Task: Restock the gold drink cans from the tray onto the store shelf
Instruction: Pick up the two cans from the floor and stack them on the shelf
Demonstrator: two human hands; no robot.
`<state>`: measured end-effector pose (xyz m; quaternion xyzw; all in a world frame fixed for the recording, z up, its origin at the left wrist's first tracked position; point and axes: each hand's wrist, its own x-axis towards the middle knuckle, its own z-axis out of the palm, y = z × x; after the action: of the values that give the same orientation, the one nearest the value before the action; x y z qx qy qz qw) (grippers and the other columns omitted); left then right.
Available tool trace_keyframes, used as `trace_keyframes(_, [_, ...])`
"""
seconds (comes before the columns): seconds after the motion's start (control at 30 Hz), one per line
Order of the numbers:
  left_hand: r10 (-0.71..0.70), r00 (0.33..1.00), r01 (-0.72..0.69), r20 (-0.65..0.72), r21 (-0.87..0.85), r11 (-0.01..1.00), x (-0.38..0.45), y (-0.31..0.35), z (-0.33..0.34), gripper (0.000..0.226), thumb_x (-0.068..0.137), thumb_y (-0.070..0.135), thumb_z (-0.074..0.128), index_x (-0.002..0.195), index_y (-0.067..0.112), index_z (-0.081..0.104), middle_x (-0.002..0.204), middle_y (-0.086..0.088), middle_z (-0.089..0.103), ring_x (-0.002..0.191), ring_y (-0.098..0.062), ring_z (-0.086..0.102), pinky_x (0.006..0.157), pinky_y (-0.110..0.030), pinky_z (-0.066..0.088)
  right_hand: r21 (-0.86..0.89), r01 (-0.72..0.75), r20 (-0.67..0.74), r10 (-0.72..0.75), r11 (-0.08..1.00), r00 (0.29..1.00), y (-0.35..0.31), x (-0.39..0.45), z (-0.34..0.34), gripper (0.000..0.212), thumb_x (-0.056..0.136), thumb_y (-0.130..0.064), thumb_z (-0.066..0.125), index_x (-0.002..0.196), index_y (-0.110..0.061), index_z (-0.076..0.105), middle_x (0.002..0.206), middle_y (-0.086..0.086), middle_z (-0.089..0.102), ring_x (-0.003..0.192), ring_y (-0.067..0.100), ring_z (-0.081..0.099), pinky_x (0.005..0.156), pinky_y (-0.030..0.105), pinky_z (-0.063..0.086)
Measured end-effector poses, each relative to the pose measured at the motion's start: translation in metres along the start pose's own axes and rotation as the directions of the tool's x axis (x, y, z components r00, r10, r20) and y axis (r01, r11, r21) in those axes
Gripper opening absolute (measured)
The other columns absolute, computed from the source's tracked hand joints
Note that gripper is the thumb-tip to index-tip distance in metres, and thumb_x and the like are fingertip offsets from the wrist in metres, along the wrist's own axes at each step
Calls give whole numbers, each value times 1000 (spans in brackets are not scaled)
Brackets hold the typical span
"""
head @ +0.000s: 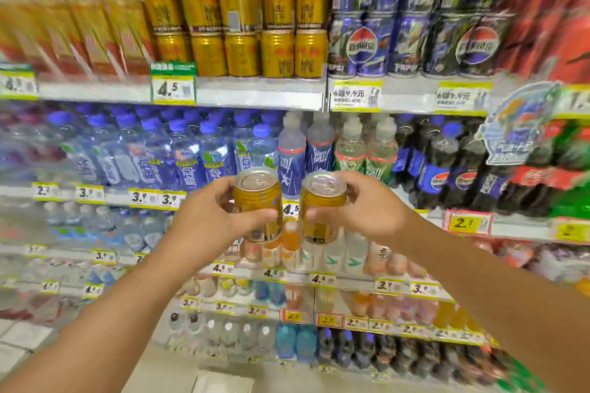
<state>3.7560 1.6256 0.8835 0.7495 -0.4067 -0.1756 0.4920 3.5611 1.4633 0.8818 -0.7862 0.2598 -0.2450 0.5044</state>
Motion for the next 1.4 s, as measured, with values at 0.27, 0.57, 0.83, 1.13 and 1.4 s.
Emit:
trace_keyframes(0.27, [0,999,5,39,-110,994,32,56,-35,49,60,36,93,104,31,73,96,10,79,93,-17,75,81,-44,61,-41,14,12,-13,999,1000,-55,34,-30,71,50,-50,93,111,-30,62,106,-12,76,99,5,72,90,34,57])
trace_keyframes(0.57, [108,988,-88,115,-163,983,112,73,-78,51,66,25,90,112,31,68,97,12,79,90,-10,75,73,-39,63,-57,44,-91,-49,997,995,-121,113,-29,63,55,-44,92,108,-21,68,99,-7,78,90,9,74,81,35,58])
trace_keyframes(0.83, [115,979,-87,167,-162,983,148,76,-87,45,71,22,88,110,29,67,95,16,78,87,-5,75,75,-34,63,-208,110,-197,-151,972,969,-209,195,-60,40,71,-46,86,102,-26,70,78,-11,74,62,2,67,81,34,61])
trace_keyframes(1.13, [107,983,-84,150,-156,984,163,87,-77,45,69,27,88,110,31,67,92,19,78,81,0,74,57,-19,57,-255,67,-206,-122,965,971,-222,257,-65,40,72,-42,87,96,-17,68,92,1,76,78,13,73,80,37,63])
trace_keyframes(1.4, [115,982,-90,150,-163,983,167,91,-74,46,73,24,85,115,28,67,95,15,78,84,-4,75,62,-25,61,-243,47,-239,-107,969,965,-206,273,-59,51,68,-43,89,107,-16,68,98,2,74,87,16,73,78,38,63])
